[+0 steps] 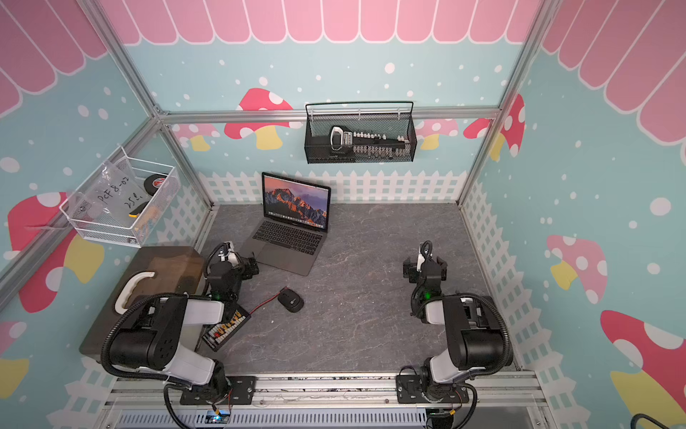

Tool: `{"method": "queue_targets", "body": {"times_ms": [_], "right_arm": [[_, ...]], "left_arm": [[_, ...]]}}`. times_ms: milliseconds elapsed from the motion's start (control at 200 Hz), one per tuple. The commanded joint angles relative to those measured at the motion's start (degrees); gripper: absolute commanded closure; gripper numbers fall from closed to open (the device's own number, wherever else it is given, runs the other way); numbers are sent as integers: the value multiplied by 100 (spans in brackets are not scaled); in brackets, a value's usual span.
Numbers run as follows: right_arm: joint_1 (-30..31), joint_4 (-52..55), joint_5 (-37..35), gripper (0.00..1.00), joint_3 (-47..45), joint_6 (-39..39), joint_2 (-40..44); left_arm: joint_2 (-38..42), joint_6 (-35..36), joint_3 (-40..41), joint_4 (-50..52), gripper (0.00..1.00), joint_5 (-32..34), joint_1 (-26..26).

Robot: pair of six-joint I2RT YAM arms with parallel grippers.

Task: Insert the wireless mouse receiver into the laptop
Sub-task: Move the mouse to the center of the board.

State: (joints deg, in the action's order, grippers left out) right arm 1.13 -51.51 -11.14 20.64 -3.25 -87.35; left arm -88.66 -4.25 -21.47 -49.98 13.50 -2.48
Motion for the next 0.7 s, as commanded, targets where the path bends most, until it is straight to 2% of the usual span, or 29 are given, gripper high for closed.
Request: {"method": "queue_targets", "body": {"times_ms": [0,696], "right_arm": [[-5,-150,-20,1,-17,69,1],[-15,-149,6,1,-33,61,9]], "left_arm": [[60,65,-85,-100,0,58,20],[69,108,-76,-108,0,-29,17]]}}
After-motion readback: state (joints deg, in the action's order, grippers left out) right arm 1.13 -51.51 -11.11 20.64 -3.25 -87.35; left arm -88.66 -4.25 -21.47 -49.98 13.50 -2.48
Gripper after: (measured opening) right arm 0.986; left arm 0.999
